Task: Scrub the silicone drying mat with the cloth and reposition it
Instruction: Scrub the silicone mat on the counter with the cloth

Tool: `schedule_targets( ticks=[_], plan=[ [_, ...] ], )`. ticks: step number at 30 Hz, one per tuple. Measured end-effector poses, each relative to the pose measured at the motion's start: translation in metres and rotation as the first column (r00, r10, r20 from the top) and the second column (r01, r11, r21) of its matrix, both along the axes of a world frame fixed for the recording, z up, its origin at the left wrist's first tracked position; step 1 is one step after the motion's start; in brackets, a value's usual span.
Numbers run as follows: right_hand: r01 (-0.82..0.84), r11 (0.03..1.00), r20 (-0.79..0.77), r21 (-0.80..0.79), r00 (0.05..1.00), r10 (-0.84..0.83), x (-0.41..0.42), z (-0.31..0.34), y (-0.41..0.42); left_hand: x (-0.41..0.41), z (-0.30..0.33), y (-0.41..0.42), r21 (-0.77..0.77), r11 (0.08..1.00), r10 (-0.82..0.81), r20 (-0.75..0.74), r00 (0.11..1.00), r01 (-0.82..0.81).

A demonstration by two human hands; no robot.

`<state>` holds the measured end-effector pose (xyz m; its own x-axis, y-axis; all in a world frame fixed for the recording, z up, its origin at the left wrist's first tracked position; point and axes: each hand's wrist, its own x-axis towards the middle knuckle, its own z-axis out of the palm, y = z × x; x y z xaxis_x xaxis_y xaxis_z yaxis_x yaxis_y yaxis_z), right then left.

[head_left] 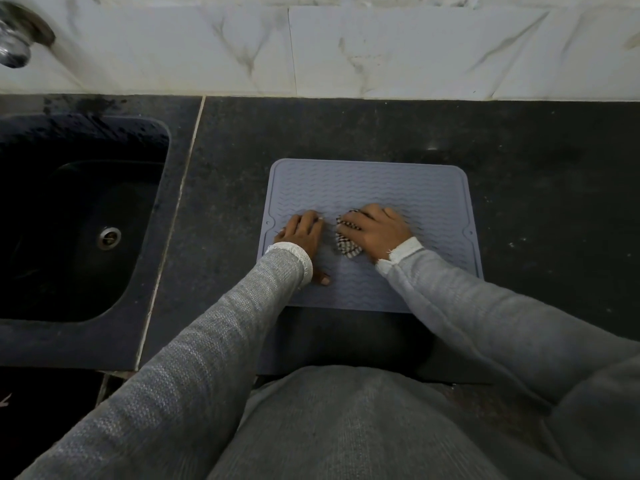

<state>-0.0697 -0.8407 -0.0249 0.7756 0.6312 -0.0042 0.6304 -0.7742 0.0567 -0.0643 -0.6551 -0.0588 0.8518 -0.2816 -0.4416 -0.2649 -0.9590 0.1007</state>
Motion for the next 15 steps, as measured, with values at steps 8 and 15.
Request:
schedule_targets(
  ticks=[8, 15],
  plan=[
    [-0.061, 0.989, 0.043, -0.132, 0.997, 0.067, -0.015, -0.015, -0.049, 0.0, 0.002, 0.002, 0.007, 1.0, -0.017, -0.01, 1.0, 0.017],
    [-0.002, 1.0, 0.07, 0.02, 0.998, 0.0, -0.01, -0.003, -0.044, 0.001, 0.003, -0.001, 0.017, 1.0, -0.008, -0.022, 1.0, 0.009]
  ],
)
